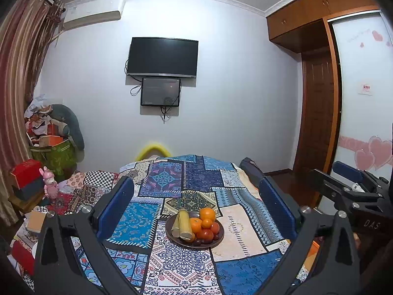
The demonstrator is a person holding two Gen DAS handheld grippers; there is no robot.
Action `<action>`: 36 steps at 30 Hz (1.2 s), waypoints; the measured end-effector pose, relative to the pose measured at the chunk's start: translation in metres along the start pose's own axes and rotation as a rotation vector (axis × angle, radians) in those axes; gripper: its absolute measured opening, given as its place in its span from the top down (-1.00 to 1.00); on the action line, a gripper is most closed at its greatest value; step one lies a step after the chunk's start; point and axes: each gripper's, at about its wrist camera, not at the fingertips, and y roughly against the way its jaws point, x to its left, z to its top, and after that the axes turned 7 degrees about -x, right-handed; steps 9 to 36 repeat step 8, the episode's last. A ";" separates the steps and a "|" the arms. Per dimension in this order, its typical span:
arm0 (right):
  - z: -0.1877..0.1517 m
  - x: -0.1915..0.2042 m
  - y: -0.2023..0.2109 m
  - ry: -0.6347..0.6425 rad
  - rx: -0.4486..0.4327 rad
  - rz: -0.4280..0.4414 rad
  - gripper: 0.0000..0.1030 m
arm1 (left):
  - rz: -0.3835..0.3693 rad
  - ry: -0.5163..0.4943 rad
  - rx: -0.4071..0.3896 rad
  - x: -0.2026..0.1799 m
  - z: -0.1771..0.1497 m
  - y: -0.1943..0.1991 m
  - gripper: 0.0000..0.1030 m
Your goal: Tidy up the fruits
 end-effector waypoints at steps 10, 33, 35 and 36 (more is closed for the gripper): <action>-0.002 -0.001 -0.002 0.000 0.009 -0.007 -1.00 | -0.010 -0.006 0.010 -0.002 -0.002 -0.001 -1.00; -0.002 -0.001 -0.002 0.000 0.009 -0.007 -1.00 | -0.010 -0.006 0.010 -0.002 -0.002 -0.001 -1.00; -0.002 -0.001 -0.002 0.000 0.009 -0.007 -1.00 | -0.010 -0.006 0.010 -0.002 -0.002 -0.001 -1.00; -0.002 -0.001 -0.002 0.000 0.009 -0.007 -1.00 | -0.010 -0.006 0.010 -0.002 -0.002 -0.001 -1.00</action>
